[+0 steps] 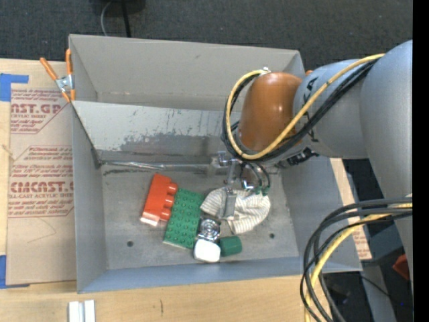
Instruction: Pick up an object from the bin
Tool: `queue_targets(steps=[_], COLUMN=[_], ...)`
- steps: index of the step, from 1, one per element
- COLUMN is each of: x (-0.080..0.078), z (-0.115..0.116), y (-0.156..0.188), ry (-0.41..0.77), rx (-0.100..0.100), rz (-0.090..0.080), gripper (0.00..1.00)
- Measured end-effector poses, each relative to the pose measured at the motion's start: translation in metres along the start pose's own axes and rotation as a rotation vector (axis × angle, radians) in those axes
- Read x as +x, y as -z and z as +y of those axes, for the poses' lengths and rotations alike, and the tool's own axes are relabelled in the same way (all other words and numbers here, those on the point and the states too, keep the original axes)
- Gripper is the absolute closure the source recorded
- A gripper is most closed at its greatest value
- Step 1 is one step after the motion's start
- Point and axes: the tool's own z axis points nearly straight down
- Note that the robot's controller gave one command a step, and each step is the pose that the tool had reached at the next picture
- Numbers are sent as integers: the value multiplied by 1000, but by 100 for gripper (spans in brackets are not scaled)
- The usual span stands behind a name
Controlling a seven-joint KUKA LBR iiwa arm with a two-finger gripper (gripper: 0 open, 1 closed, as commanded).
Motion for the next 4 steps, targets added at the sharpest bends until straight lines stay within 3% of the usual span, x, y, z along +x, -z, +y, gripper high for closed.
queue_targets(steps=[1,2,3,4], x=[28,21,30,33], z=[-41,-39,-53,-58], y=[7,14,-26,-24], ry=[-42,-98,-250,-271], rx=[-2,-1,-2,-3], rz=[5,-1,5,-2], gripper=[0,0,0,100])
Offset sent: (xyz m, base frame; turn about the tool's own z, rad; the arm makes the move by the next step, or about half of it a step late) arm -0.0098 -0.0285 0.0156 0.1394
